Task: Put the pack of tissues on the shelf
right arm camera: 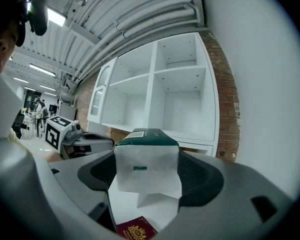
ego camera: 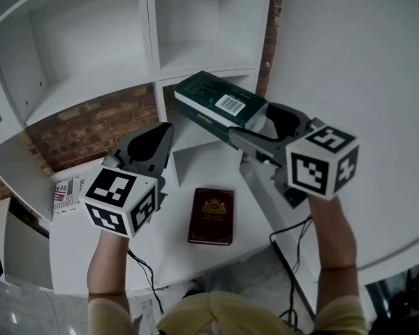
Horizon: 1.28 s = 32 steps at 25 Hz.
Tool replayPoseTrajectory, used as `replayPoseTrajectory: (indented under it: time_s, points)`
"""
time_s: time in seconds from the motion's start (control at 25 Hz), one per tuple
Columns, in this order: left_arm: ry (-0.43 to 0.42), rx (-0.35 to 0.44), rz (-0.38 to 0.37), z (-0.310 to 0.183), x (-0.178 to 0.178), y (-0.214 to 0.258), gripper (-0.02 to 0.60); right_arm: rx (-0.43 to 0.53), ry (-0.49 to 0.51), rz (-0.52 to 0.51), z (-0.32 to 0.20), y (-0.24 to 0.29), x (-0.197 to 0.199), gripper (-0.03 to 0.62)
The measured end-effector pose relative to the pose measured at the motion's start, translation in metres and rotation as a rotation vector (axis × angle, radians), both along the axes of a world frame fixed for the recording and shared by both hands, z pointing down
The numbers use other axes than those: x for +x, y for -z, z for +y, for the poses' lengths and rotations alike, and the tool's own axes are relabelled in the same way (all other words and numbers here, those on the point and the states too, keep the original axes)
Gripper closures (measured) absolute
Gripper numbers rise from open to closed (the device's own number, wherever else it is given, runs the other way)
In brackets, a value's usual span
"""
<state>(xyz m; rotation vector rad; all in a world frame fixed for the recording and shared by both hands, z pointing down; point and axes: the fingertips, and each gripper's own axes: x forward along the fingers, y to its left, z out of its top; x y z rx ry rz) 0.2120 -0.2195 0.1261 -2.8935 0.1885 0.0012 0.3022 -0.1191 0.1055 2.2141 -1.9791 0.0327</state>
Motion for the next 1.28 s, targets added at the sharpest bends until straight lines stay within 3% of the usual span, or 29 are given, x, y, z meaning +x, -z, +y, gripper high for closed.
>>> replayPoseTrajectory:
  time_s: [0.2,0.48,0.72,1.28]
  points:
    - [-0.039,0.027,0.008,-0.007,0.024,0.013,0.578,0.044,-0.046,0.0,-0.003,0.021,0.016,0.224]
    - [-0.116,-0.147,0.013,-0.019,0.062,0.001,0.578,-0.028,-0.15,0.024,-0.03,-0.006,0.055,0.264]
    - [-0.099,-0.128,0.0,-0.031,0.068,-0.011,0.578,-0.067,-0.175,-0.022,-0.039,-0.038,0.076,0.269]
    - [-0.089,-0.152,-0.029,-0.042,0.066,-0.033,0.578,-0.06,-0.169,0.062,-0.051,-0.024,0.069,0.27]
